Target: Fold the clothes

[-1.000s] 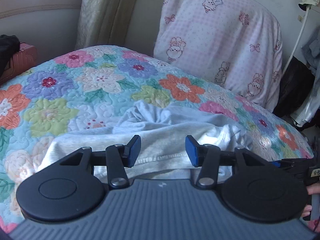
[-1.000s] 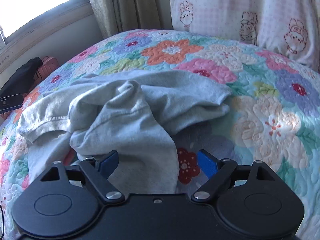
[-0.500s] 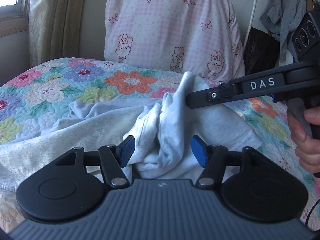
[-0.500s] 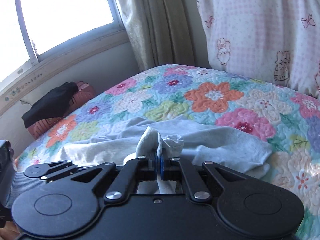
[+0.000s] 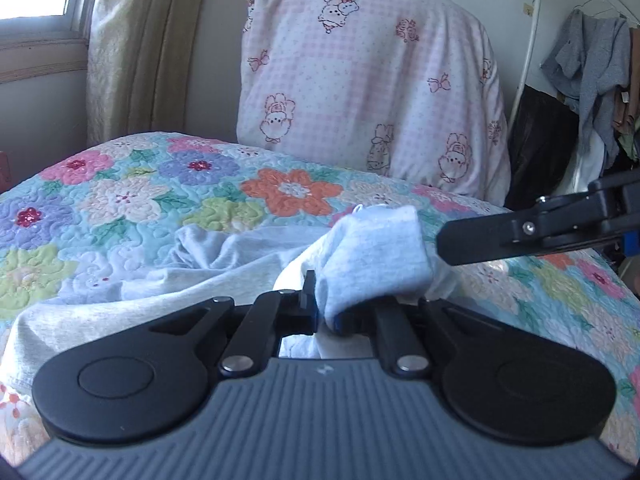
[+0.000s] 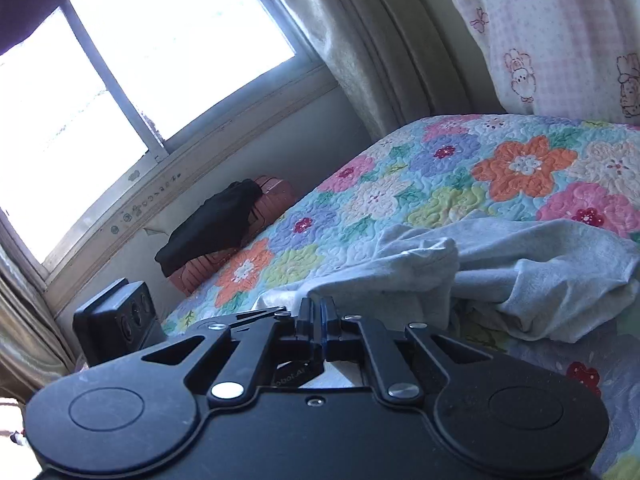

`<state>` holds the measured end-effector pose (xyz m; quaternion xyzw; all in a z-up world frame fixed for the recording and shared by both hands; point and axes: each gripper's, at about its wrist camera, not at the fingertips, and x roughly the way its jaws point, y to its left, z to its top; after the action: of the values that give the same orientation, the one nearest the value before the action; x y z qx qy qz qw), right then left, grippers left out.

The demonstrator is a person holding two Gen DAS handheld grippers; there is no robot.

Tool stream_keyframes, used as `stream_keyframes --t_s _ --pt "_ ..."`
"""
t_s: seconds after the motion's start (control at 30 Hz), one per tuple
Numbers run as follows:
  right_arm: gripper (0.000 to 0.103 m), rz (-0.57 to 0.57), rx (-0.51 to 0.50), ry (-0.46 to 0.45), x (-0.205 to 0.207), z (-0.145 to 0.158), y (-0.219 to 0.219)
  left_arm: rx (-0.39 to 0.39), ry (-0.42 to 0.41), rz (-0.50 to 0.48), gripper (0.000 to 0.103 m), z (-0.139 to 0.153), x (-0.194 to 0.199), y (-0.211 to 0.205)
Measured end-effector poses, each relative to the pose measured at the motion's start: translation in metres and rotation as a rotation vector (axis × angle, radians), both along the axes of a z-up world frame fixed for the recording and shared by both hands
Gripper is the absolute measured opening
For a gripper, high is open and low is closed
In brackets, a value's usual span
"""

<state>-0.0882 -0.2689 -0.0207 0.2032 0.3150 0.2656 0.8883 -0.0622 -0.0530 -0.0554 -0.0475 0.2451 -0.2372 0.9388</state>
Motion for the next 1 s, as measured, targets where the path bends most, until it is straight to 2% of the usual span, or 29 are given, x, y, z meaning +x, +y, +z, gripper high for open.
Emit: stream_keyframes --t_s 0.07,0.13,0.2,0.23,0.3,0.37,0.43,0.5,0.6,0.73,0.8,0.87,0.9,0.93,1.0 --pt "0.012 -0.067 -0.009 0.007 0.001 -0.007 -0.011 -0.038 0.015 0.068 0.006 0.006 0.006 0.019" --pt "0.028 -0.113 -0.066 0.046 0.005 -0.021 -0.019 -0.118 0.078 0.142 0.006 0.012 0.016 0.042" --pt "0.029 -0.118 -0.103 0.121 0.011 -0.041 -0.025 -0.185 0.15 0.179 0.006 0.014 0.023 0.06" --pt "0.029 -0.117 -0.103 0.155 0.013 -0.051 -0.029 -0.191 0.152 0.185 0.006 0.013 0.022 0.063" --pt "0.029 -0.144 -0.102 0.209 0.015 -0.071 -0.038 -0.155 0.121 0.196 0.006 0.012 0.018 0.062" --pt "0.034 -0.197 -0.1 0.243 0.018 -0.087 -0.047 -0.116 0.097 0.214 0.006 0.014 0.018 0.058" --pt "0.043 -0.248 -0.098 0.249 0.023 -0.095 -0.055 -0.13 0.087 0.225 0.006 0.016 0.019 0.06" --pt "0.046 -0.292 -0.117 0.246 0.03 -0.098 -0.06 -0.141 0.072 0.24 0.006 0.017 0.019 0.063" --pt "0.06 -0.355 -0.135 0.223 0.038 -0.098 -0.069 -0.116 0.05 0.269 0.006 0.017 0.019 0.068" --pt "0.062 -0.382 -0.122 0.211 0.053 -0.102 -0.079 -0.133 0.101 0.286 0.006 0.009 0.03 0.081" --pt "0.062 -0.355 -0.148 0.239 0.065 -0.112 -0.078 -0.137 0.134 0.298 0.007 0.0 0.038 0.086" --pt "0.054 -0.34 -0.173 0.228 0.073 -0.117 -0.076 -0.138 0.152 0.316 0.007 -0.007 0.043 0.09" --pt "0.027 -0.332 -0.184 0.206 0.075 -0.118 -0.074 -0.136 0.152 0.322 0.007 -0.008 0.044 0.09" --pt "0.011 -0.319 -0.199 0.184 0.077 -0.114 -0.073 -0.131 0.147 0.32 0.007 -0.008 0.044 0.09" --pt "0.011 -0.346 -0.229 0.152 0.08 -0.102 -0.072 -0.111 0.132 0.302 0.007 -0.005 0.044 0.088"
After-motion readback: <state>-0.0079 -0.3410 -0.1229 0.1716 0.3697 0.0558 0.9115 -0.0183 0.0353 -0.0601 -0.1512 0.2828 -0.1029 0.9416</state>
